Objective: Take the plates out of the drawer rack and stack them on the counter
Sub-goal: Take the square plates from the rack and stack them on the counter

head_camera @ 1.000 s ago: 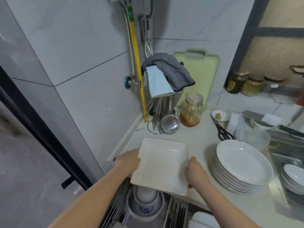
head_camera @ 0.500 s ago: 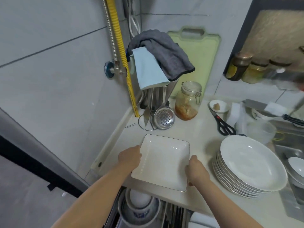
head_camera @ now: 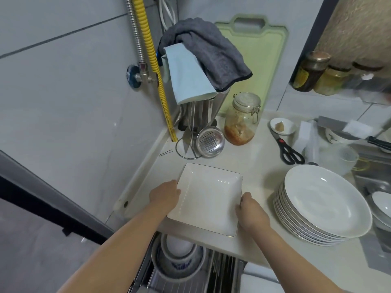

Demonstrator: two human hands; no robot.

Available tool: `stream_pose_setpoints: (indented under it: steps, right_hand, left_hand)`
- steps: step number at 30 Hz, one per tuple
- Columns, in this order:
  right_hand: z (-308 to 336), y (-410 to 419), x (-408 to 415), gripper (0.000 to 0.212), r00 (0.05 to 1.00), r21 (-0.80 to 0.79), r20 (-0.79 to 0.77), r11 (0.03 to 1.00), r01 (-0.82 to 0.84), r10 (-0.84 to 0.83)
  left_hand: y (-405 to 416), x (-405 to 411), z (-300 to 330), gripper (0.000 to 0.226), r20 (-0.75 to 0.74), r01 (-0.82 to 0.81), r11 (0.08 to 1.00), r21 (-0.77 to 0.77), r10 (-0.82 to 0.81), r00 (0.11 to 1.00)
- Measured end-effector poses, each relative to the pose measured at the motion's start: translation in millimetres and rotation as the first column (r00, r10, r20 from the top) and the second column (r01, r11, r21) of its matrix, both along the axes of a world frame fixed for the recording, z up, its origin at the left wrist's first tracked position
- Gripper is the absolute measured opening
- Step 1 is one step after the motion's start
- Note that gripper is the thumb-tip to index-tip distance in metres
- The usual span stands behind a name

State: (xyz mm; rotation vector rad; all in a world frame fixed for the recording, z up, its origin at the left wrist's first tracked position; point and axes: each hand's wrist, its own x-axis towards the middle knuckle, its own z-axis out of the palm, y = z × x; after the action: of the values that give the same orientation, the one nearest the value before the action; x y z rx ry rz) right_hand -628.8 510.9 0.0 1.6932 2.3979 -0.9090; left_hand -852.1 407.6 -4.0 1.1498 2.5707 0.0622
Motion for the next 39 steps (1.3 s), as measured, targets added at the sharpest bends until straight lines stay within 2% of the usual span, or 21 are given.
stream_pose_setpoints:
  steps: [5, 9, 11, 13, 15, 18, 21, 26, 33, 39]
  right_hand:
    - [2, -8, 14, 0.013, 0.994, 0.046, 0.057, 0.995, -0.093, 0.09]
    - [9, -24, 31, 0.02, 0.986, 0.069, 0.06, 0.985, -0.158, 0.154]
    - [12, -35, 44, 0.021, 0.983, 0.114, 0.04, 0.976, -0.185, 0.181]
    - [12, -50, 61, 0.025, 0.978, 0.17, 0.011, 0.963, -0.209, 0.211]
    - [6, -68, 82, 0.031, 0.968, 0.212, -0.017, 0.947, -0.241, 0.25]
    - [-12, -95, 122, 0.037, 0.956, 0.224, -0.045, 0.936, -0.273, 0.289]
    - [-40, -119, 165, 0.039, 0.962, 0.158, 0.003, 0.95, -0.269, 0.272]
    - [-88, -144, 222, 0.043, 0.99, -0.028, 0.085, 0.994, -0.11, 0.112]
    - [-153, -147, 263, 0.048, 0.971, -0.217, 0.227, 0.969, 0.121, -0.07]
    - [-196, -131, 271, 0.06, 0.934, -0.232, 0.308, 0.938, 0.256, -0.179]
  left_hand:
    - [-15, 10, 2, 0.035, 0.08, -0.047, 0.999, -0.017, 0.048, 0.996]
    - [-38, 23, 10, 0.046, 0.272, -0.104, 0.994, 0.023, 0.094, 0.958]
    - [-55, 36, 14, 0.045, 0.315, -0.147, 0.987, 0.067, 0.119, 0.942]
    - [-79, 57, 15, 0.041, 0.293, -0.223, 0.963, 0.15, 0.172, 0.941]
    - [-106, 85, 12, 0.043, 0.188, -0.247, 0.934, 0.26, 0.202, 0.961]
    - [-140, 134, -1, 0.048, 0.116, -0.138, 0.926, 0.351, 0.103, 0.988]
    - [-152, 180, -30, 0.051, 0.186, 0.011, 0.967, 0.256, -0.06, 0.981]
    - [-136, 250, -80, 0.058, 0.29, 0.156, 0.987, 0.024, -0.157, 0.944]
    - [-103, 296, -145, 0.053, 0.388, 0.122, 0.969, -0.214, -0.03, 0.921]
    - [-90, 300, -197, 0.054, 0.347, 0.064, 0.937, -0.344, 0.064, 0.936]
